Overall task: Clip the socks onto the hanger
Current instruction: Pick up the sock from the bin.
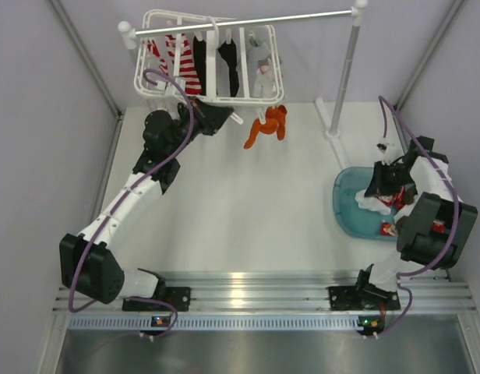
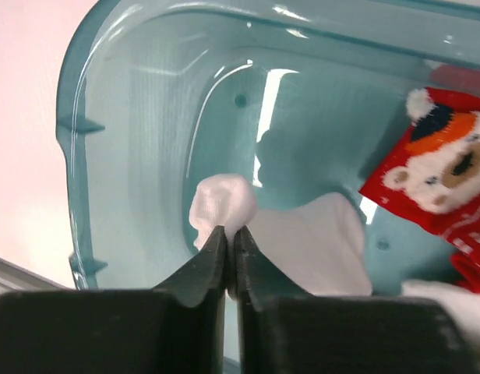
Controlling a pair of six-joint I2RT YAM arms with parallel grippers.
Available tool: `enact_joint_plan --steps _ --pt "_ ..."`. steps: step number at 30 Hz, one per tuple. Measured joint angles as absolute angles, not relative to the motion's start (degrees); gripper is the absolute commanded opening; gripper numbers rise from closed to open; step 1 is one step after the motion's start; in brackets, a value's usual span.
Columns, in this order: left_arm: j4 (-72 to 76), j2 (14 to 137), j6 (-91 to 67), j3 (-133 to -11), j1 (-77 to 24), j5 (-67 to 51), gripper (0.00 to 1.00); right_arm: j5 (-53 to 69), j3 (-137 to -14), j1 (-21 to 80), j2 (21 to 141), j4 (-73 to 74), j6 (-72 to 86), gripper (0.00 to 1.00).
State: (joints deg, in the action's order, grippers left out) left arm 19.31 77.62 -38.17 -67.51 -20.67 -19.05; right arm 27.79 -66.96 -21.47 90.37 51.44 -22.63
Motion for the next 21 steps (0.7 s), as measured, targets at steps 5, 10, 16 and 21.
enact_joint_plan --steps 5,10,16,21 --pt "19.3 77.6 -38.2 -67.3 -20.7 -19.0 0.0 29.6 -65.6 -19.8 94.3 46.5 -16.5 0.48" --pt "19.3 77.6 -38.2 -67.3 -20.7 -19.0 0.0 31.7 -67.1 -19.7 94.6 45.8 -19.2 0.53" --pt "19.3 77.6 -38.2 -67.3 -20.6 -19.0 0.0 35.2 -70.7 -20.1 94.1 52.2 -43.1 0.59" --pt "19.2 77.6 -38.0 -67.3 -20.5 -19.2 0.0 35.4 -70.7 -23.1 94.2 66.2 -72.8 0.66"
